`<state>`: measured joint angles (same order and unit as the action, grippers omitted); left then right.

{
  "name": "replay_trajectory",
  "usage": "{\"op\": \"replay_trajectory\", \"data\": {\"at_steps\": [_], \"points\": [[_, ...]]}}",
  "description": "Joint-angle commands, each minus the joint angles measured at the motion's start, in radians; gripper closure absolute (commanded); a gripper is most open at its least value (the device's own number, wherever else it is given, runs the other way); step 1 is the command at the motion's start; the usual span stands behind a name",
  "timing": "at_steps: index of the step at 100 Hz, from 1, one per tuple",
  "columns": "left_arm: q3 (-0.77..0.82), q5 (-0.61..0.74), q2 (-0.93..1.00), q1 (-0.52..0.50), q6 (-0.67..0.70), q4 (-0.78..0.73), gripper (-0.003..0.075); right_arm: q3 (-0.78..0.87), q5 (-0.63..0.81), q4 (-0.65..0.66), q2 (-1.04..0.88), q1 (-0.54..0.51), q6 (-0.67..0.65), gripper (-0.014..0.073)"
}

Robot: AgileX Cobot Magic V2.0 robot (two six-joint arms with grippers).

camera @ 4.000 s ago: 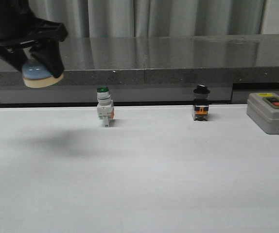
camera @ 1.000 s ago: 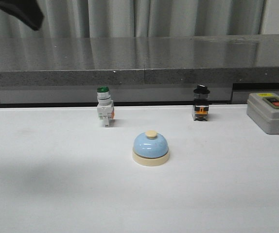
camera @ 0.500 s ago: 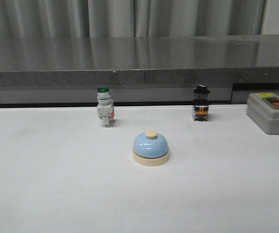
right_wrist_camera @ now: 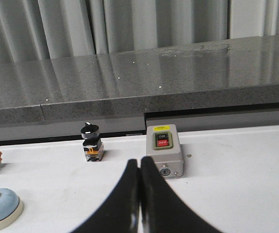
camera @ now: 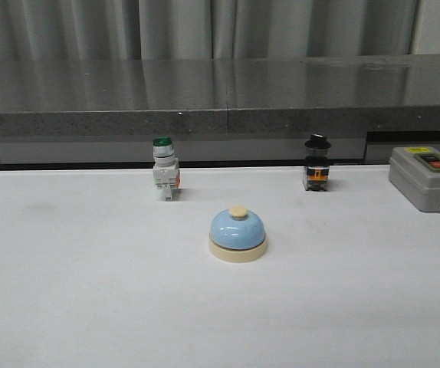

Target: Place and press bell with both arms

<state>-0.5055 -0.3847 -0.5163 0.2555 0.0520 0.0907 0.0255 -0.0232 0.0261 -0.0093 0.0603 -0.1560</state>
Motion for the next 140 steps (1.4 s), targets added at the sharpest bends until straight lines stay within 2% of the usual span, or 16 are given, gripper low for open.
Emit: {"op": "replay_trajectory", "data": {"at_steps": [1,12,15,72,101,126,140], "points": [[-0.025,0.085,-0.002,-0.001,0.012,0.003,0.0482,-0.014,0.087,0.009,-0.02,-0.007,0.003,0.0654],[-0.025,0.085,-0.002,-0.001,0.012,0.003,0.0706,-0.014,0.087,0.009,-0.02,-0.007,0.003,0.0654],[-0.025,0.085,-0.002,-0.001,0.012,0.003,0.074,-0.014,0.087,0.009,-0.02,-0.007,0.003,0.0654],[-0.025,0.085,-0.002,-0.001,0.012,0.001,0.0741,-0.014,0.087,0.009,-0.02,-0.007,0.003,0.0654],[-0.007,0.132,0.008,-0.001,0.012,-0.024,0.0741,-0.014,0.087,0.009,-0.02,-0.007,0.003,0.0654],[0.128,0.319,0.133,-0.041,0.012,-0.042,0.0741,-0.014,0.087,0.009,-0.02,-0.007,0.003,0.0654],[0.246,0.351,0.244,-0.076,0.012,-0.065,0.0741,-0.014,0.087,0.009,-0.02,-0.007,0.003,0.0654]]}}
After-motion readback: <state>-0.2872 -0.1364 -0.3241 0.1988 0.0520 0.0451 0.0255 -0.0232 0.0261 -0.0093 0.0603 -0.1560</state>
